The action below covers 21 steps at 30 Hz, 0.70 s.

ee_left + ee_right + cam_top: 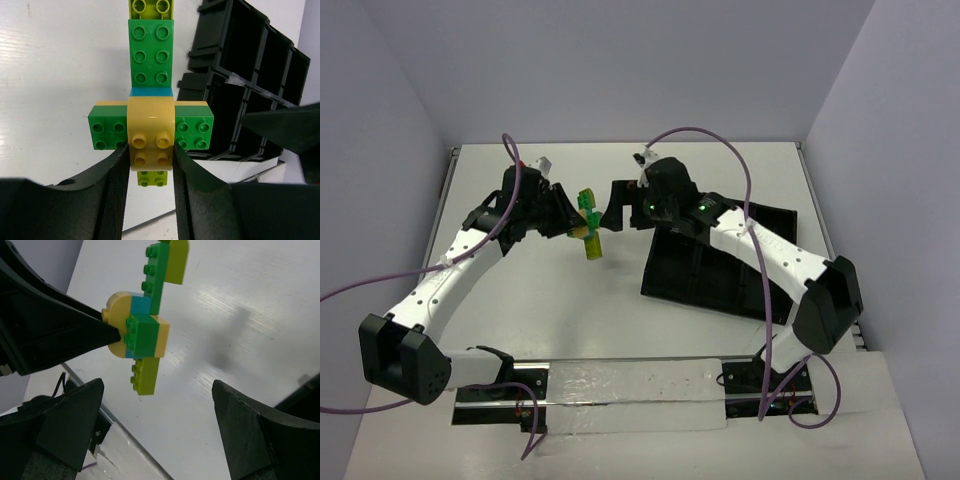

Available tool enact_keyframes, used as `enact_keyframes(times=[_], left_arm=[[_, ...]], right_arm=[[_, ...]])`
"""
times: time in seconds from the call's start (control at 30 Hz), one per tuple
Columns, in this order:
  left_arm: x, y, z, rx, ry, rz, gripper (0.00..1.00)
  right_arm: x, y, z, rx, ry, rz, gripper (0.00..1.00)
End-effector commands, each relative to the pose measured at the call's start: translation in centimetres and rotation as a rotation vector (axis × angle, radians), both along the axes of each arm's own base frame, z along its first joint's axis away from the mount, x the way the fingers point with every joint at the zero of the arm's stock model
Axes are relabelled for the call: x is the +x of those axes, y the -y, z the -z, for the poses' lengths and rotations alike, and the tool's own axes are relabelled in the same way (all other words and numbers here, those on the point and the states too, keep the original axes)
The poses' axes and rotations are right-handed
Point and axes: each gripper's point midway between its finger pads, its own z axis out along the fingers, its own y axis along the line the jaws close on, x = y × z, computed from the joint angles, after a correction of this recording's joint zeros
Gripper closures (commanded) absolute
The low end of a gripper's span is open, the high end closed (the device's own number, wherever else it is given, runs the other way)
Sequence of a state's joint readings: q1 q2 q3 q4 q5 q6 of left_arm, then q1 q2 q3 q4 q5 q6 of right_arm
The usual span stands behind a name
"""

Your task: Sort the legos into containers by color

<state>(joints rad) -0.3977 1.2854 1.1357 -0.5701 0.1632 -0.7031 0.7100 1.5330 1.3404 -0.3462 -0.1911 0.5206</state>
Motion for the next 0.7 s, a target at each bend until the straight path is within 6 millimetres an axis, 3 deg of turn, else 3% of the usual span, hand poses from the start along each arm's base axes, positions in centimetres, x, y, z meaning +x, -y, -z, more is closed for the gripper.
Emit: enact_keyframes(times=[0.0, 0.13, 0.4, 0.67], left_arm=[[0.5, 1.5, -2.3, -0.082, 0.07, 0.046, 1.0], [0.3, 1.6, -2.4, -0.09, 0.069, 0.05, 1.0], [0.1, 1.5, -2.6, -0.096, 0.078, 0.051, 1.0], [-0.2, 1.5, -3.4, -0.106, 0.103, 0.06, 1.0]], right_arm=[[0.5, -3.6, -3.1, 0.111, 0.042, -0.078, 0.04], [1.0, -4.2, -2.4, 0.119, 0.024, -0.07, 0.06], [1.9, -4.7, -1.6, 0.122, 0.014, -0.046, 0.35], [1.9, -5.4, -0.4, 0.142, -0.022, -0.06, 0.37]])
